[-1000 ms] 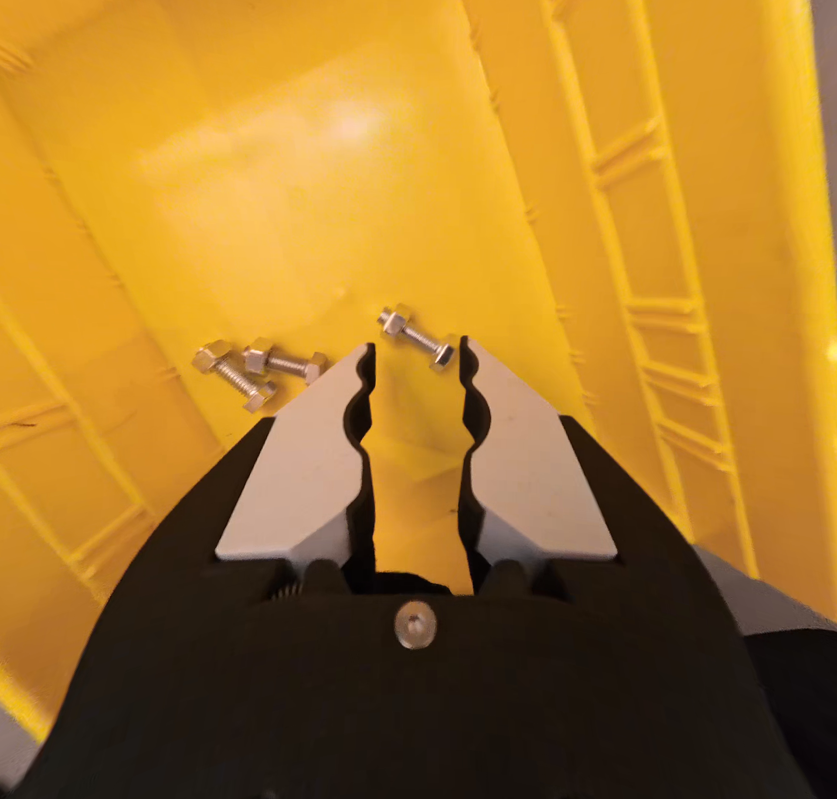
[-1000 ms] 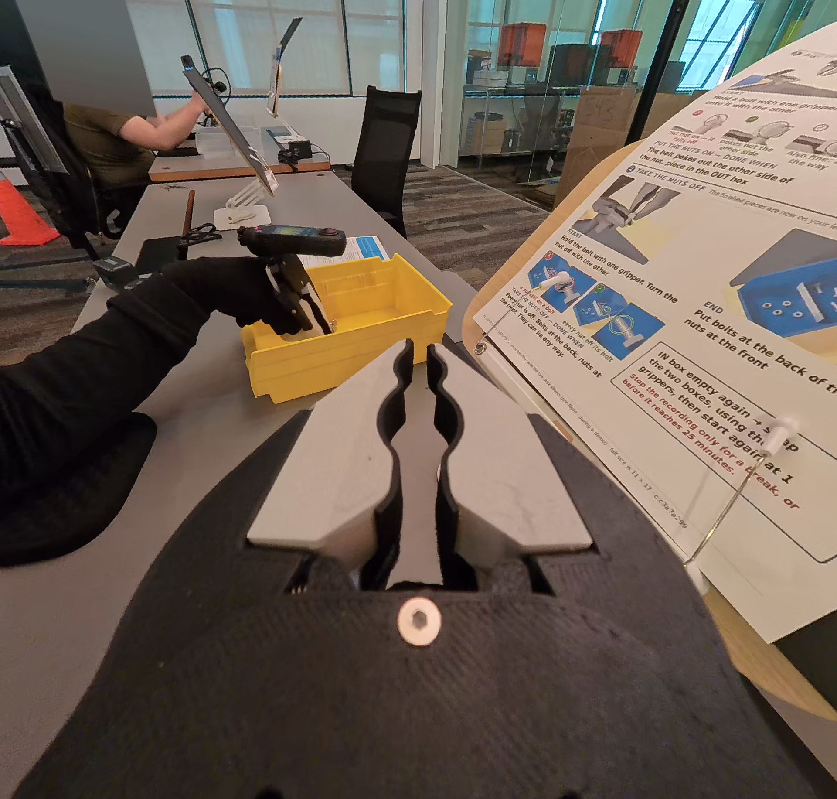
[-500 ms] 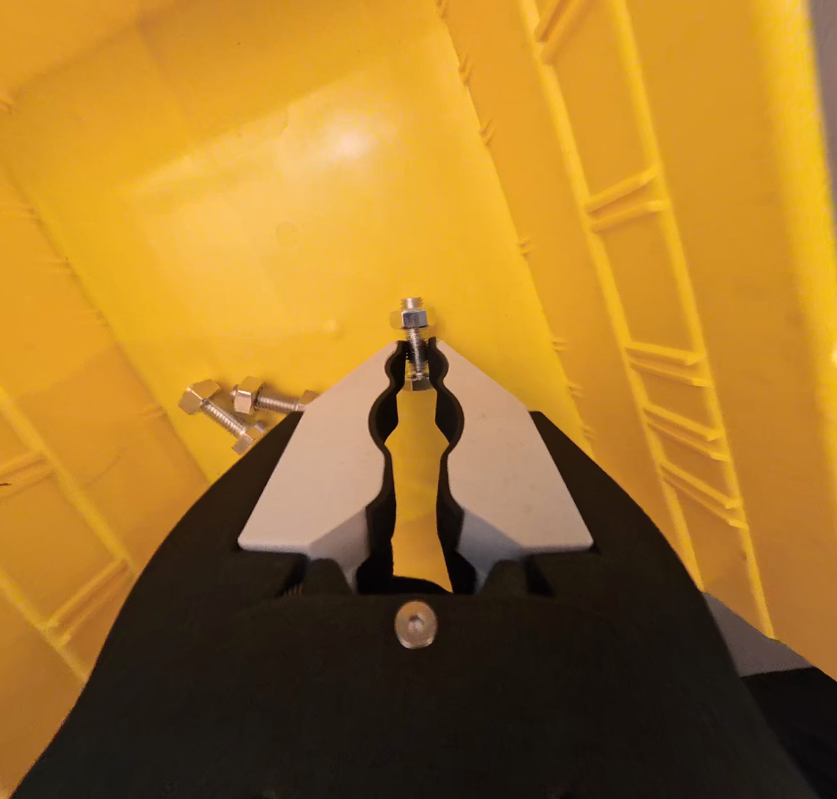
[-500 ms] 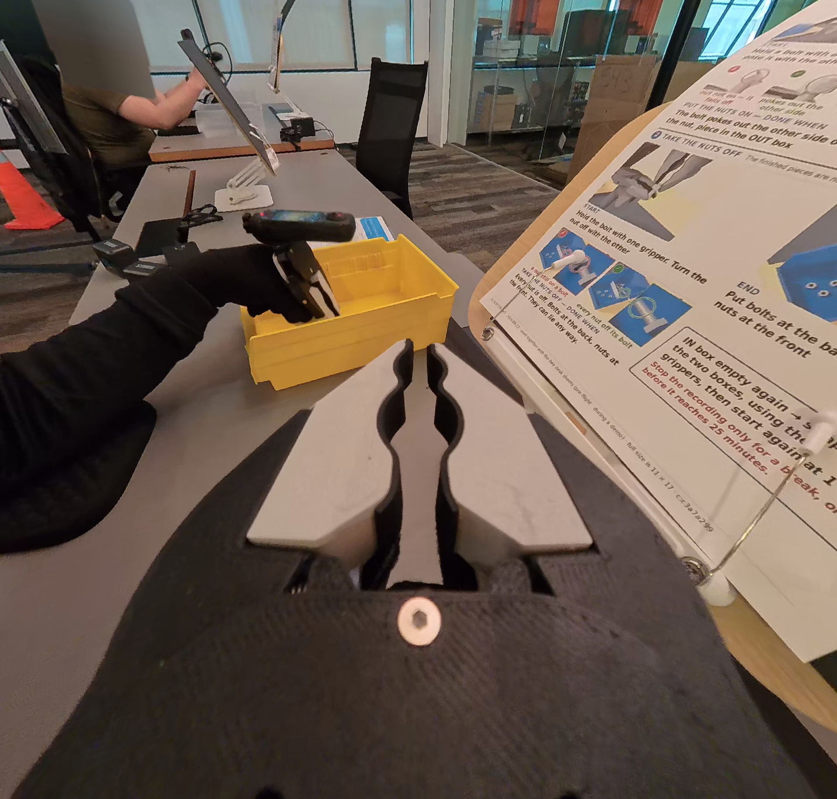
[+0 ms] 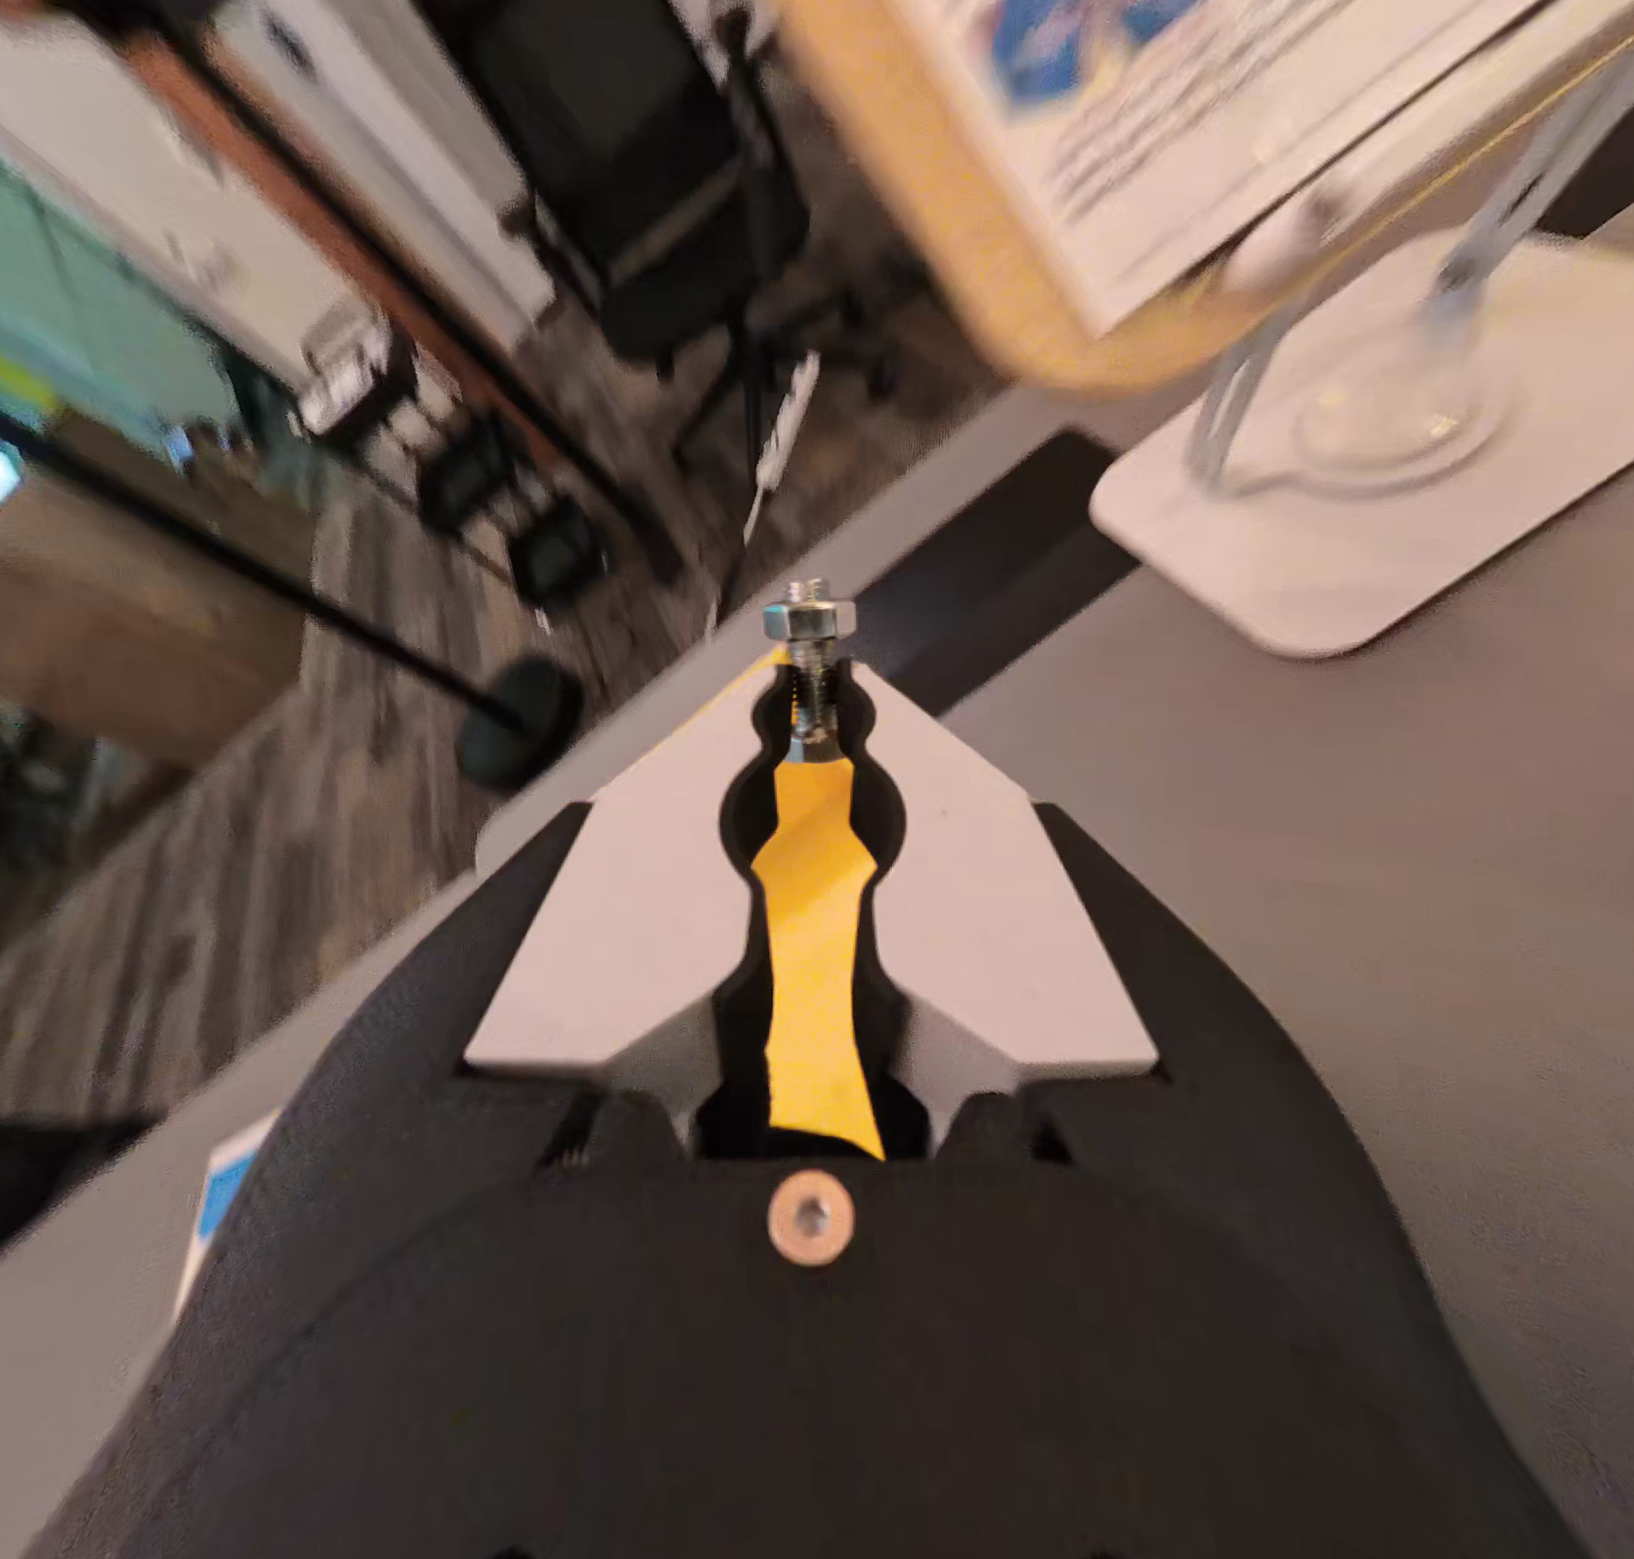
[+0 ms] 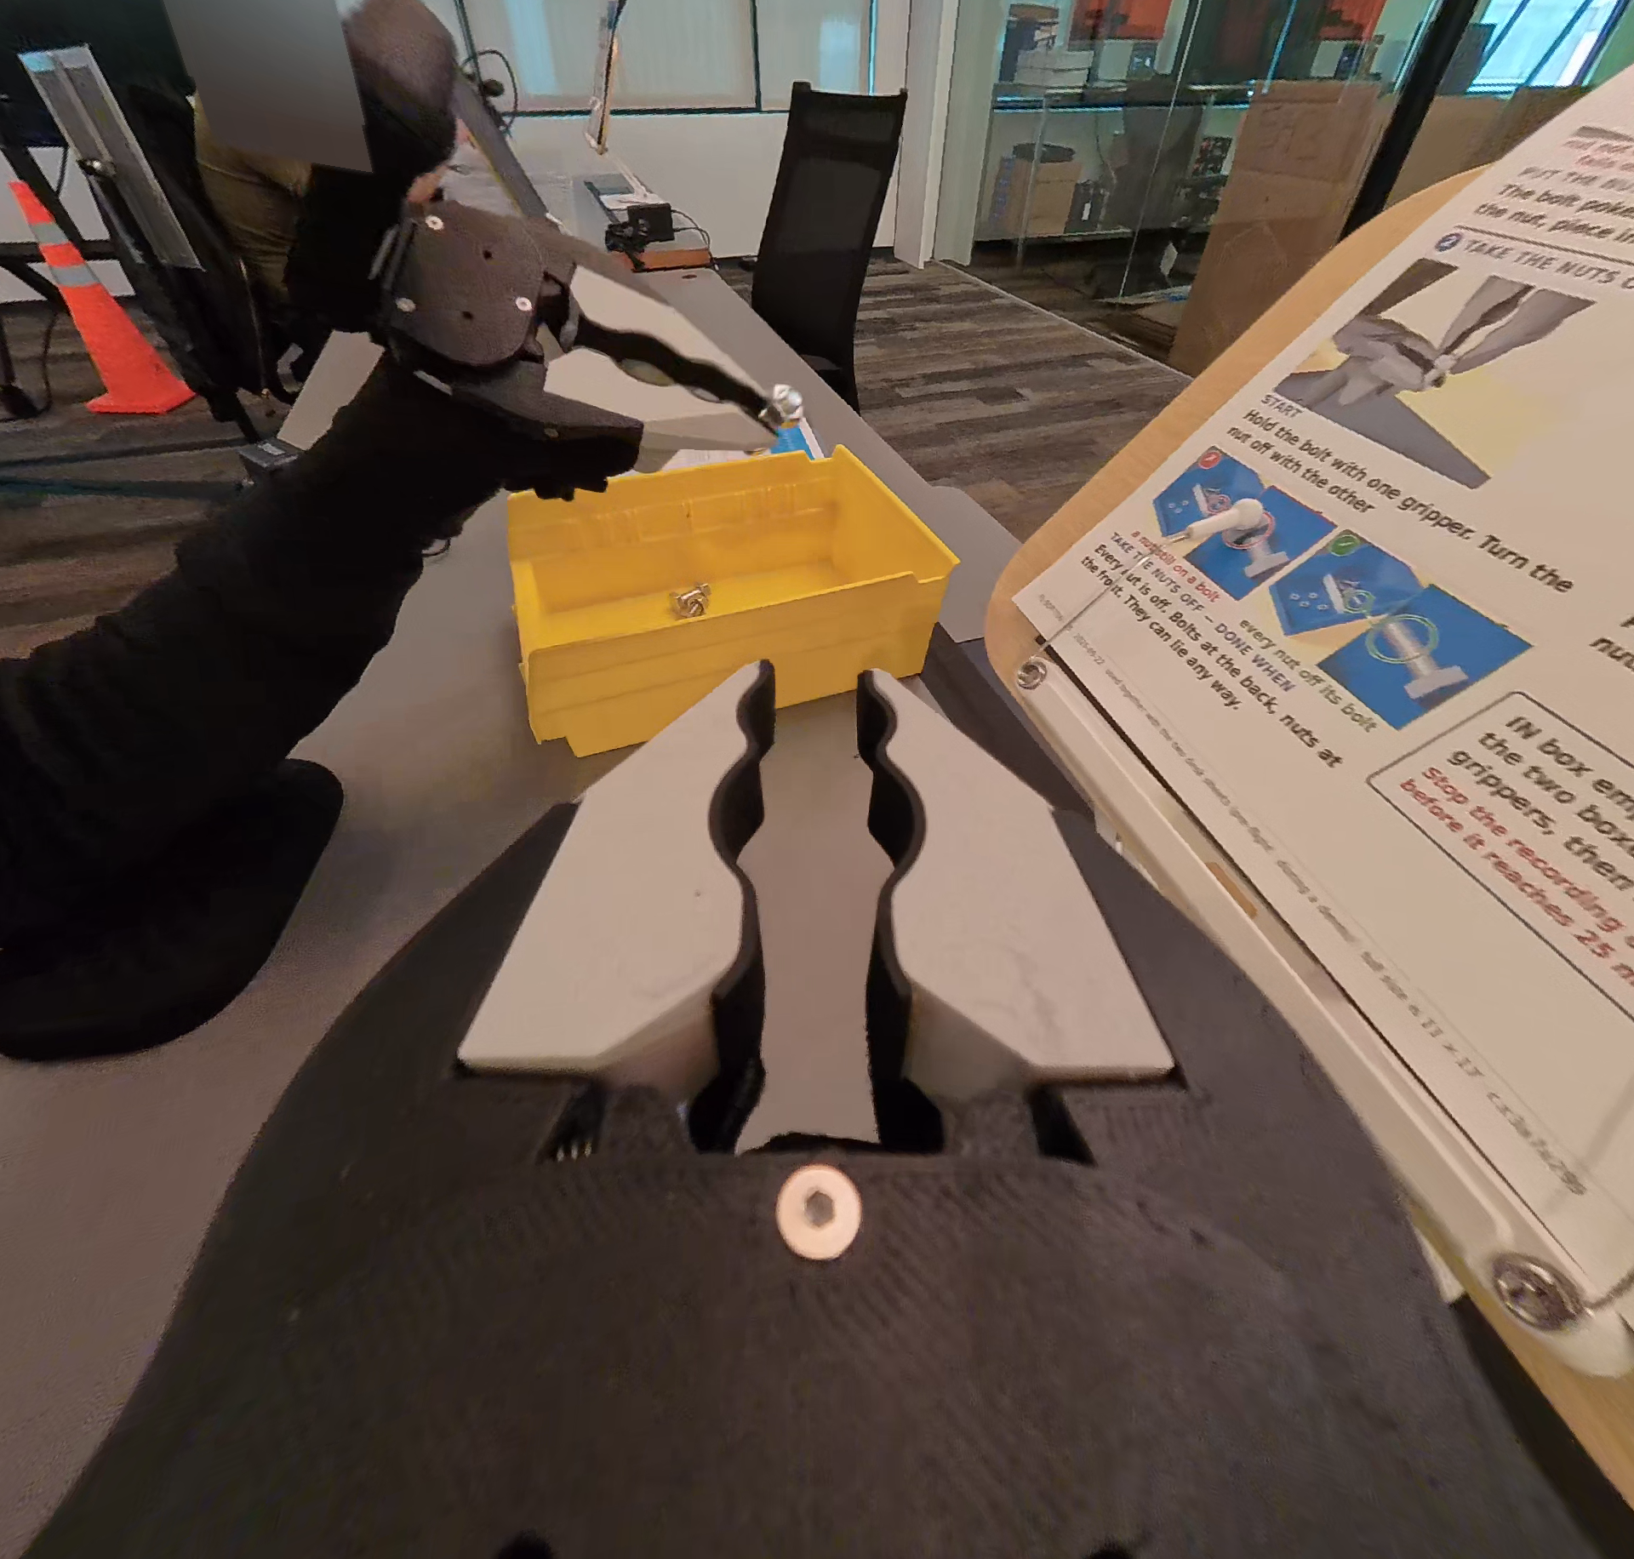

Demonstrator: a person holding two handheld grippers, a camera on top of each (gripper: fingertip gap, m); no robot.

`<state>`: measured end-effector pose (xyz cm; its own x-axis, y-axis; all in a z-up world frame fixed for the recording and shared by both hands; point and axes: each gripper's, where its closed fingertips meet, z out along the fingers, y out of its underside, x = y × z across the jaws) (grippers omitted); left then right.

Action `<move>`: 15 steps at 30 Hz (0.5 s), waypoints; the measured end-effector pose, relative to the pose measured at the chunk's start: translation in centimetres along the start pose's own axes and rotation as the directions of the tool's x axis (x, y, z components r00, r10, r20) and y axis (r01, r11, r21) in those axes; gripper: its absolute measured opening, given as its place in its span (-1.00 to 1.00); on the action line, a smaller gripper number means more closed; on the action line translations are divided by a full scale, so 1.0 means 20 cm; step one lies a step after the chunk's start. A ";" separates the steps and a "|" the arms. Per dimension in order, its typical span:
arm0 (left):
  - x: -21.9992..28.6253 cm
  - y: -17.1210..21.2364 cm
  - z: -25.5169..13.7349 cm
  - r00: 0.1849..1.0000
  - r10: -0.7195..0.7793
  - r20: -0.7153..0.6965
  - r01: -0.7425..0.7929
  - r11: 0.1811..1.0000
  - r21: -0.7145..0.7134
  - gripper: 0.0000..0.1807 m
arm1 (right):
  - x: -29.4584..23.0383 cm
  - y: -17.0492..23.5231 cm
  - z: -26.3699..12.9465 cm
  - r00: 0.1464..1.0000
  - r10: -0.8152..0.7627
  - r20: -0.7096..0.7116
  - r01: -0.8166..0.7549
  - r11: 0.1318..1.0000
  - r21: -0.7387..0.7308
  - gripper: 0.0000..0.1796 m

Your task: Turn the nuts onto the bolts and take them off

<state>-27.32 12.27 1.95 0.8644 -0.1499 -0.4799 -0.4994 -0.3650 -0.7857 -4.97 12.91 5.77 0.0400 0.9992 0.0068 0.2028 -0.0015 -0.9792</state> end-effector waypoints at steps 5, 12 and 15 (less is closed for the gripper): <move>0.40 -0.40 0.01 0.980 0.197 -0.011 -0.189 0.955 0.228 -0.91 | -0.03 0.00 0.06 1.000 0.007 0.021 -0.007 1.000 0.010 -0.75; 0.83 -0.58 0.04 0.920 0.392 0.028 -0.375 0.855 0.359 -0.91 | -0.01 0.04 0.10 1.000 0.026 0.005 -0.026 1.000 -0.010 -0.71; 0.85 -0.60 0.03 0.921 0.387 0.034 -0.368 0.842 0.394 -0.91 | 0.01 0.04 0.07 0.999 0.040 0.010 -0.040 0.999 -0.009 -0.70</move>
<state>-6.70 14.59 2.94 0.6013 -0.2484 -0.7595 -0.7616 0.1095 -0.6387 -6.19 13.10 4.64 0.0383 0.9987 -0.0343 0.2098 -0.0416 -0.9769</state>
